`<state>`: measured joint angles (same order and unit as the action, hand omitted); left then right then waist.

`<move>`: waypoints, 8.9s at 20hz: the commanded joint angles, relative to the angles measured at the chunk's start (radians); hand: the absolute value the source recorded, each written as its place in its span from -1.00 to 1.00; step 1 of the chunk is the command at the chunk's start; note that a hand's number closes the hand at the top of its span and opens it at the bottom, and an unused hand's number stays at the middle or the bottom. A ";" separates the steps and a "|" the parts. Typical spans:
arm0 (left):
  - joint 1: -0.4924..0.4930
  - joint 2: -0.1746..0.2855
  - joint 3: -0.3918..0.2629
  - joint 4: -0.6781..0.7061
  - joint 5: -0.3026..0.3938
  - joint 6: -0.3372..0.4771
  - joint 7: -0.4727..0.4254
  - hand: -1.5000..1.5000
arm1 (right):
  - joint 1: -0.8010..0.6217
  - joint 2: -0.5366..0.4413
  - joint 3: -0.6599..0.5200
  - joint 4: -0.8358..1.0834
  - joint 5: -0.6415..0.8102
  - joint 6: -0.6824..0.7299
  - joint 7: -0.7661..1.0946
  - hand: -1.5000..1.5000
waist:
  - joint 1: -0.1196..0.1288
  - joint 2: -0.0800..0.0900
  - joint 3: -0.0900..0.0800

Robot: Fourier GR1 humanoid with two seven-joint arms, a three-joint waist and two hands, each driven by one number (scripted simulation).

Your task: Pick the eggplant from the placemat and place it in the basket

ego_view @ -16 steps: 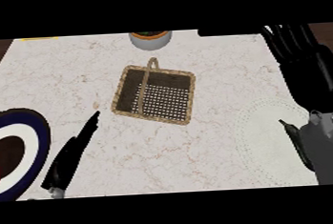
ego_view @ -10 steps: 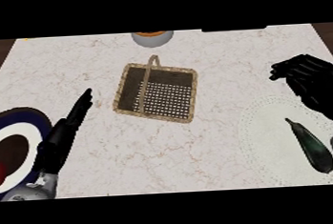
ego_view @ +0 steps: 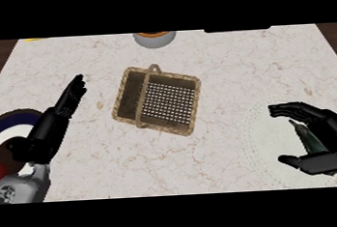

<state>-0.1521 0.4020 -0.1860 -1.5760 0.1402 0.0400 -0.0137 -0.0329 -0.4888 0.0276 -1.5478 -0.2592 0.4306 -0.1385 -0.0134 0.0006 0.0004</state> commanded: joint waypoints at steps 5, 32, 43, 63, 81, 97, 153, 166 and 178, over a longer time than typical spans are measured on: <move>-0.015 0.017 0.020 -0.001 0.006 -0.035 -0.013 0.00 | -0.098 -0.224 -0.106 -0.055 0.270 -0.153 0.153 -1.00 | 0.015 -0.003 -0.003; 0.032 -0.063 0.066 -0.015 -0.075 -0.088 -0.022 0.00 | -0.236 -0.565 -0.146 0.180 0.403 0.520 0.114 -1.00 | 0.014 -0.001 0.000; -0.018 -0.099 0.104 0.045 -0.103 -0.118 -0.021 0.00 | -0.150 -0.352 -0.123 0.265 0.581 0.328 -0.003 -1.00 | 0.013 0.001 0.000; 0.020 -0.154 0.185 -0.059 -0.146 -0.188 0.047 0.00 | -0.105 -0.199 -0.172 0.337 0.787 0.222 -0.212 -1.00 | 0.014 -0.001 0.000; 0.010 -0.198 0.223 -0.038 -0.171 -0.241 0.029 0.00 | -0.050 -0.124 -0.149 0.243 0.960 0.220 -0.156 -1.00 | 0.014 -0.001 0.000; -0.009 -0.206 0.265 -0.042 -0.174 -0.287 0.067 0.00 | -0.098 -0.070 -0.142 0.354 1.079 0.198 -0.165 -1.00 | 0.013 -0.001 -0.001; -0.102 -0.263 0.150 0.028 -0.226 -0.334 0.052 0.00 | -1.013 0.489 0.159 0.181 1.637 -0.635 1.460 1.00 | 0.207 -0.018 -0.022; -0.130 -0.272 0.161 0.045 -0.233 -0.314 0.057 0.00 | -1.263 0.488 0.075 0.349 1.883 -0.572 1.625 1.00 | 0.187 -0.002 -0.014; -0.139 -0.273 0.179 0.056 -0.239 -0.290 0.071 0.00 | -1.406 0.488 -0.098 0.390 2.089 -0.464 1.626 1.00 | 0.148 -0.004 -0.008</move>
<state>-0.2883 0.1247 -0.0175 -1.5204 -0.1031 -0.2527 0.0476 -1.3953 -0.0076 -0.0326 -1.1720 1.7850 -0.0963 1.2442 0.1379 -0.0026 -0.0093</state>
